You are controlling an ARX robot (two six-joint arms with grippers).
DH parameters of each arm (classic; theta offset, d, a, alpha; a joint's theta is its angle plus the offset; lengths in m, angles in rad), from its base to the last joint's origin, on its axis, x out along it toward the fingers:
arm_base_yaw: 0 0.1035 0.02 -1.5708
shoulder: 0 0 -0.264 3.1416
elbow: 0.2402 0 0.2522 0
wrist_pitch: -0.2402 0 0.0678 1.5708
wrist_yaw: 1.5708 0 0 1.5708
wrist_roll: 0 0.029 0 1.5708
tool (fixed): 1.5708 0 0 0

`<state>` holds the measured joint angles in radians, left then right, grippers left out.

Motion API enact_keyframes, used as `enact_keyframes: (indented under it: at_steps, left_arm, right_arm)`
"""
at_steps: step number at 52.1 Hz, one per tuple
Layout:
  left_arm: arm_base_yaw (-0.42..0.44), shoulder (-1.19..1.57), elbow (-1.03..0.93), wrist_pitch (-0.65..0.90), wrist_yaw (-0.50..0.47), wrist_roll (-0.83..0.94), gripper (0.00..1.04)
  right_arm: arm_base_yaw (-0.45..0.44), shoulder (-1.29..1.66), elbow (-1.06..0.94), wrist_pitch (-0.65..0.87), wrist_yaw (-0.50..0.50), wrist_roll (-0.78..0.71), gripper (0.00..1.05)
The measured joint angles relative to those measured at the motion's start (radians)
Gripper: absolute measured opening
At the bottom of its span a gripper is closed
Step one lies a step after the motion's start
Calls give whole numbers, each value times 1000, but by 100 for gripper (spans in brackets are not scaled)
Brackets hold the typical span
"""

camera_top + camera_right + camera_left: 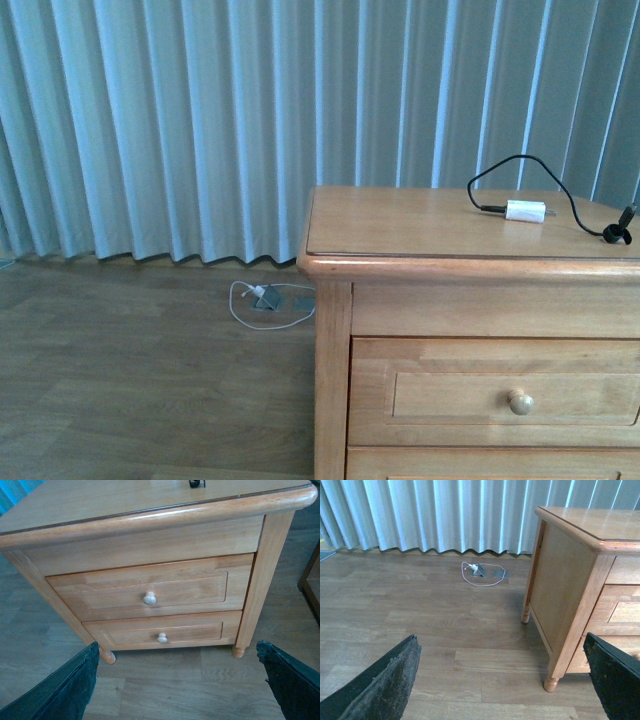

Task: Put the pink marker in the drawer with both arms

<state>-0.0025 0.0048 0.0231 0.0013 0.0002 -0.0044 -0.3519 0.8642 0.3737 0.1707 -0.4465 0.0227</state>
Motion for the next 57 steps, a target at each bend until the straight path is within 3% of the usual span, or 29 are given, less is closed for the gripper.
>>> enact_keyframes:
  at_steps: [6,11,13,23,27,31,37,42,57]
  left_arm:
    - [0,0,0,0,0,0,99]
    - [0,0,0,0,0,0,99]
    - [0,0,0,0,0,0,99]
    - [0,0,0,0,0,0,99]
    - [0,0,0,0,0,0,99]
    - [0,0,0,0,0,0,99]
    - [0,0,0,0,0,0,99]
    - [0,0,0,0,0,0,99]
    - [0,0,0,-1,0,0,99]
  right_arm:
    - [3,3,-9,26,17,0,95]
    - [52,-19,-145,361,164,-8,76]
    - [72,-45,-175,413,185,-11,69]
    - [153,-160,-246,399,256,-16,35]
    - [191,-224,-279,363,296,-17,14]
    - [214,-267,-294,337,316,-21,1]
    - [240,-323,-310,301,341,-21,1]
    - [320,-377,-325,261,438,-21,1]
    - [348,-510,-369,184,446,-21,1]
